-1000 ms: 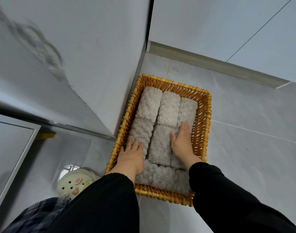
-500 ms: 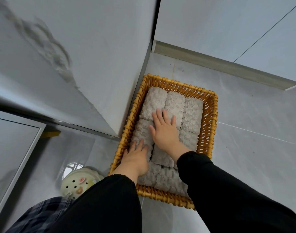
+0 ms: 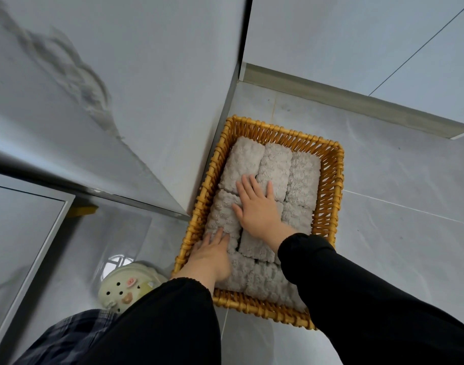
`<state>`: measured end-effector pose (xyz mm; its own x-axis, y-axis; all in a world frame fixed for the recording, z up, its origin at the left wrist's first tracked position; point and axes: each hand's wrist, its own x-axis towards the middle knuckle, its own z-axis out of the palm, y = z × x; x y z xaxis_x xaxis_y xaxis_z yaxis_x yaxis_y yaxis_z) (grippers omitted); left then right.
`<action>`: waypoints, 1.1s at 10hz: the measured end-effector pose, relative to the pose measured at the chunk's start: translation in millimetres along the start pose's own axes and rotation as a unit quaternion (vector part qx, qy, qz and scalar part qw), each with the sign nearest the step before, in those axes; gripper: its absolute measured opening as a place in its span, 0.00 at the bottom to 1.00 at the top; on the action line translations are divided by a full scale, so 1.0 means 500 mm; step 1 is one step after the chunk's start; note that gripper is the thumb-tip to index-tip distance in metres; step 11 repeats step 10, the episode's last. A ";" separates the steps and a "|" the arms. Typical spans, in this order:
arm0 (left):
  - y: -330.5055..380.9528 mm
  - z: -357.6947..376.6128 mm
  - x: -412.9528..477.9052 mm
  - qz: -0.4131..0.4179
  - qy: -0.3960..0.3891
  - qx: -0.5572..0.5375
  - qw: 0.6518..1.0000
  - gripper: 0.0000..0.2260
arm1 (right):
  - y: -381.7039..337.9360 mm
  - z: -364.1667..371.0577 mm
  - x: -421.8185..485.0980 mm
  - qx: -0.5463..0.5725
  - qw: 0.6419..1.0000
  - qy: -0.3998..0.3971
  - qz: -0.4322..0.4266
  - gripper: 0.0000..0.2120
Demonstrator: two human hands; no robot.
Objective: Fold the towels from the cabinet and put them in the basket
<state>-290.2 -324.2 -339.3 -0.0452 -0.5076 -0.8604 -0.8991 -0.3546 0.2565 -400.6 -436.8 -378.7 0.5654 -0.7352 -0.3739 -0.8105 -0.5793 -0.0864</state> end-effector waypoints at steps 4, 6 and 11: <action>-0.004 -0.002 -0.008 0.004 0.045 -0.007 0.999 0.37 | -0.019 0.023 -0.082 -0.006 0.991 0.137 -0.007 0.28; -0.010 -0.008 -0.008 0.042 0.012 0.063 0.997 0.42 | -0.016 0.077 -0.119 0.043 0.989 0.003 0.144 0.34; 0.024 -0.043 -0.055 0.132 0.225 0.109 0.959 0.33 | 0.011 -0.013 -0.144 0.111 0.977 0.121 0.140 0.33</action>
